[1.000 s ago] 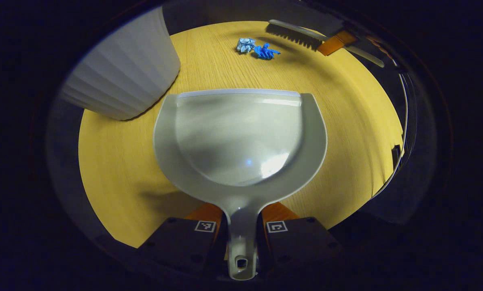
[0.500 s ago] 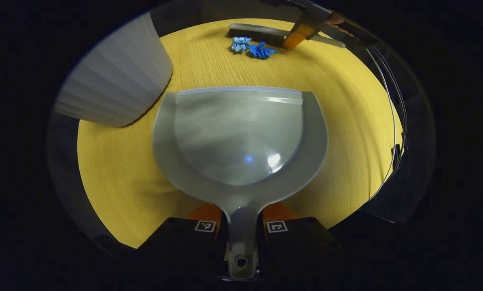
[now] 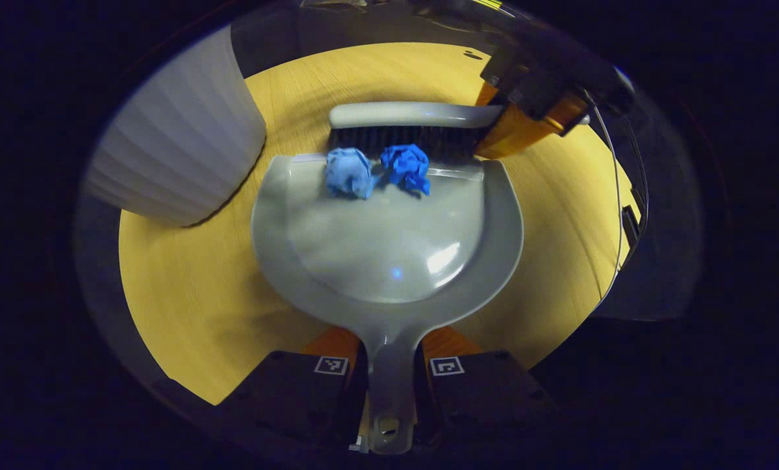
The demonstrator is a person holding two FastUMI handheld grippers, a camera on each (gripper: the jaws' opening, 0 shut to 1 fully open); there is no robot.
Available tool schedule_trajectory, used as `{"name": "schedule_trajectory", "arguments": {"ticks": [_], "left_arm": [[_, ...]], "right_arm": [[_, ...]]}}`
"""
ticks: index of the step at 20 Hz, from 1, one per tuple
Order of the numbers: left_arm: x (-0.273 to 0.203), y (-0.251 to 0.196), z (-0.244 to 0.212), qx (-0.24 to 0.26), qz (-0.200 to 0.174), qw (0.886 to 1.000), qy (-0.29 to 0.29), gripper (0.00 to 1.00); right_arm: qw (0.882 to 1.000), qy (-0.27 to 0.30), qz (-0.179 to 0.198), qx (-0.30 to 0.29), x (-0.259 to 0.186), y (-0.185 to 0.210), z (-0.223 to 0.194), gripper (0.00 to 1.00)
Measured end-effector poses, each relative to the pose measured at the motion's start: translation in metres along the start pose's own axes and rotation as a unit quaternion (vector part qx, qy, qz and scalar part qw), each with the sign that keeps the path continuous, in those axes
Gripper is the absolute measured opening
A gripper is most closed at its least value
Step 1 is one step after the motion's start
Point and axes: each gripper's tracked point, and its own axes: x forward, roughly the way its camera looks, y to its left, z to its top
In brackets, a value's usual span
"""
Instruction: Pick up the small broom and dustpan from the desktop, sweep the trash into the dustpan with the broom, and then empty the trash into the garbage bin.
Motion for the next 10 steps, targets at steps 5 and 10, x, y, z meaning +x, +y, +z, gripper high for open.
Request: {"name": "schedule_trajectory", "arguments": {"ticks": [5, 10], "left_arm": [[-0.004, -0.013, -0.016, -0.013, -0.023, 0.999, -0.022, 0.29], [-0.04, -0.029, -0.032, -0.021, -0.03, 0.999, -0.037, 0.29]], "right_arm": [[0.998, -0.032, -0.024, 0.054, -0.027, -0.022, 0.0, 0.28], [0.984, -0.071, -0.054, 0.154, -0.043, -0.066, -0.033, 0.27]]}}
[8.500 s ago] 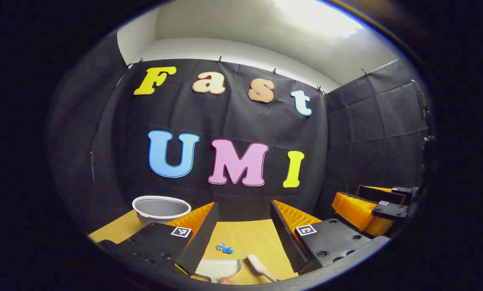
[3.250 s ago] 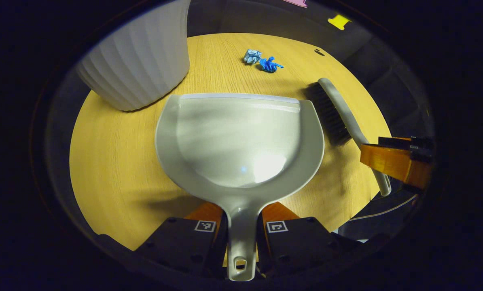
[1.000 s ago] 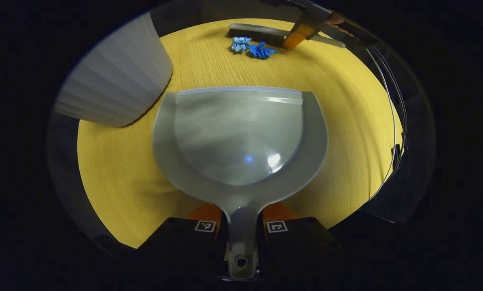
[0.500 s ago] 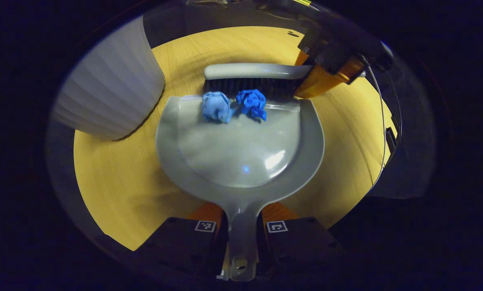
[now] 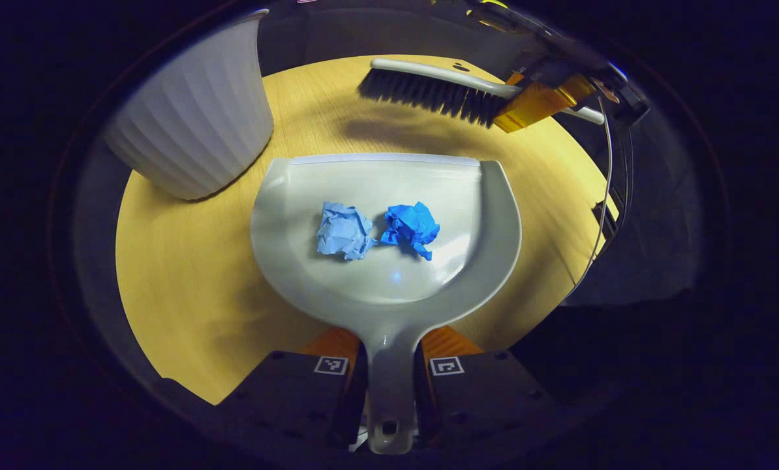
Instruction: Pick up the small broom and dustpan from the desktop, sweep the trash into the dustpan with the broom, and then empty the trash into the garbage bin.
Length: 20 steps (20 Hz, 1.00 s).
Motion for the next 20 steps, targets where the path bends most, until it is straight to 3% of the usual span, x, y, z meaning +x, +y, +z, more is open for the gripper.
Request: {"name": "schedule_trajectory", "arguments": {"ticks": [2, 5, 8, 13, 16, 20], "left_arm": [[-0.031, -0.008, -0.001, 0.002, -0.016, 1.0, -0.013, 0.29], [-0.086, -0.015, -0.001, 0.024, -0.002, 0.999, -0.049, 0.29], [-0.15, -0.032, 0.009, 0.016, -0.02, 0.995, -0.096, 0.29], [-0.242, -0.006, 0.04, -0.035, 0.023, 0.99, -0.137, 0.29], [-0.264, 0.023, 0.059, -0.074, 0.06, 0.983, -0.159, 0.29], [-0.269, 0.093, 0.089, -0.097, 0.126, 0.977, -0.141, 0.29]], "right_arm": [[0.999, -0.011, -0.023, 0.026, 0.017, -0.017, -0.012, 0.27], [0.997, -0.022, -0.063, 0.049, 0.063, -0.036, -0.054, 0.27], [0.995, -0.033, -0.041, 0.081, 0.109, -0.026, -0.089, 0.27], [0.993, -0.072, -0.011, 0.094, 0.116, -0.037, -0.096, 0.27], [0.987, -0.094, 0.021, 0.128, 0.116, -0.037, -0.099, 0.27], [0.977, -0.121, 0.041, 0.173, 0.119, -0.036, -0.101, 0.27]]}}
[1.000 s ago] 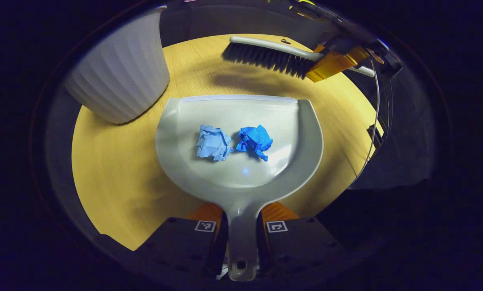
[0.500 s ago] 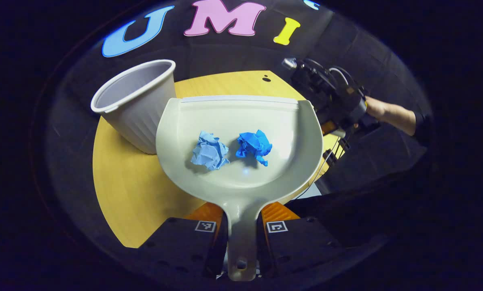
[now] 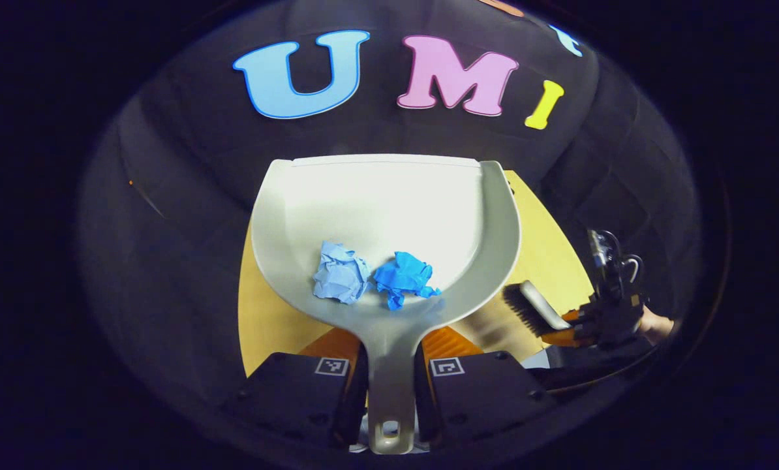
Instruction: Pick up the small broom and dustpan from the desktop, sweep the trash into the dustpan with the broom, and then empty the trash into the garbage bin.
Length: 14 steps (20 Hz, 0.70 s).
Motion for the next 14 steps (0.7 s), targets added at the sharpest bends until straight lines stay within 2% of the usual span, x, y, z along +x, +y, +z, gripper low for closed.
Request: {"name": "schedule_trajectory", "arguments": {"ticks": [3, 6, 8, 12, 14], "left_arm": [[0.032, 0.027, 0.009, 0.033, 0.044, 0.997, 0.045, 0.29], [0.047, 0.015, 0.006, 0.058, 0.077, 0.992, 0.081, 0.29], [0.048, 0.002, 0.012, 0.103, 0.1, 0.984, 0.105, 0.29], [0.053, -0.026, 0.024, 0.199, 0.158, 0.954, 0.157, 0.29], [0.053, -0.036, 0.026, 0.252, 0.183, 0.931, 0.188, 0.29]], "right_arm": [[1.0, -0.003, -0.003, 0.009, 0.001, 0.002, -0.001, 0.27], [1.0, -0.005, -0.012, 0.021, 0.0, 0.0, -0.006, 0.27], [0.999, -0.006, -0.009, 0.034, -0.007, -0.001, -0.016, 0.27], [0.997, -0.023, 0.001, 0.073, -0.006, -0.004, -0.026, 0.27], [0.995, -0.033, 0.007, 0.093, -0.006, -0.003, -0.027, 0.27]]}}
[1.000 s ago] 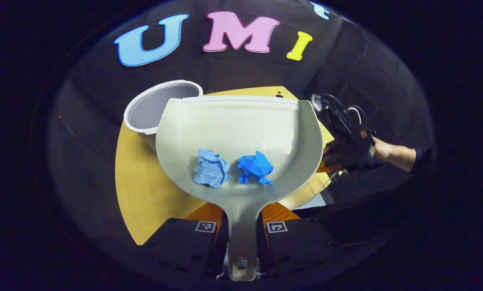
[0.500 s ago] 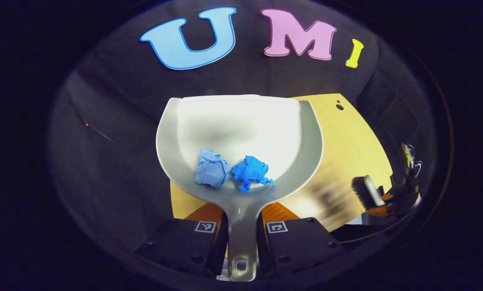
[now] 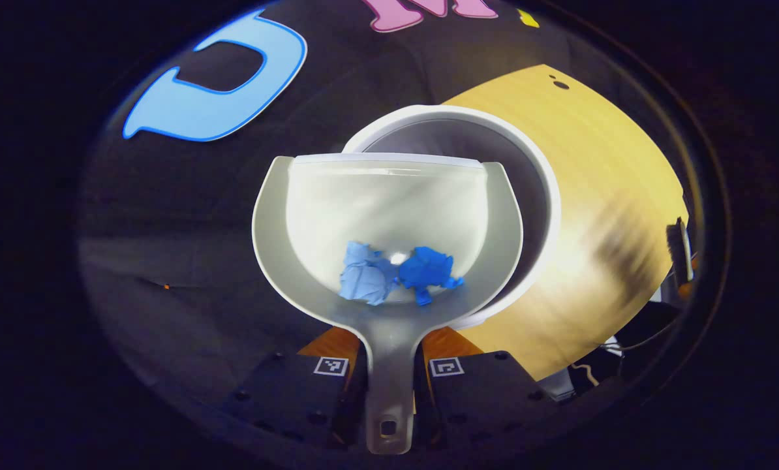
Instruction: Pick up the small broom and dustpan from the desktop, sweep the trash into the dustpan with the broom, and then empty the trash into the garbage bin.
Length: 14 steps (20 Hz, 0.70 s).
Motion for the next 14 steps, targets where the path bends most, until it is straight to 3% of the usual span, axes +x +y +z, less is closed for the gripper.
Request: {"name": "schedule_trajectory", "arguments": {"ticks": [3, 7, 14], "left_arm": [[0.007, -0.012, 0.006, 0.065, 0.044, 0.997, 0.025, 0.29], [0.006, -0.016, 0.003, 0.114, 0.099, 0.988, 0.031, 0.29], [0.001, -0.015, 0.003, 0.096, 0.17, 0.981, -0.017, 0.29]], "right_arm": [[1.0, -0.003, -0.002, 0.019, -0.002, -0.01, -0.009, 0.27], [0.999, -0.008, -0.008, 0.043, -0.005, -0.022, -0.009, 0.27], [0.999, -0.016, -0.008, 0.029, -0.001, -0.027, 0.003, 0.27]]}}
